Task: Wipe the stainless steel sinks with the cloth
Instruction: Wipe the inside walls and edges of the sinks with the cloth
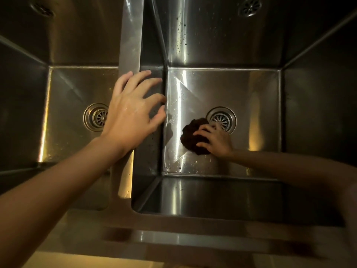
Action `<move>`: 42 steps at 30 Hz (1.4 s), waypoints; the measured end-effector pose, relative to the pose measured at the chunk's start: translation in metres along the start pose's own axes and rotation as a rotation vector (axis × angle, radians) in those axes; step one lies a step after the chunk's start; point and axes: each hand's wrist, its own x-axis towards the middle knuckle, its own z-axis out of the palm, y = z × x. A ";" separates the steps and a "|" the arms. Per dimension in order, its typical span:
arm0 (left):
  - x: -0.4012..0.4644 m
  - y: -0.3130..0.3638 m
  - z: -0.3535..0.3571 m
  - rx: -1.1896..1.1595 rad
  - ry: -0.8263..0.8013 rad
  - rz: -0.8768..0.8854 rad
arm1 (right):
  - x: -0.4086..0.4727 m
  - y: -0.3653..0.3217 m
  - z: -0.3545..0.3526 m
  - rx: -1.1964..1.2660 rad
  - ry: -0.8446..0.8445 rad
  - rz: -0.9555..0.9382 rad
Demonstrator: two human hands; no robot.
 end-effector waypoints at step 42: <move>-0.001 0.002 -0.001 -0.006 0.014 -0.004 | 0.028 -0.061 0.045 0.113 0.074 -0.319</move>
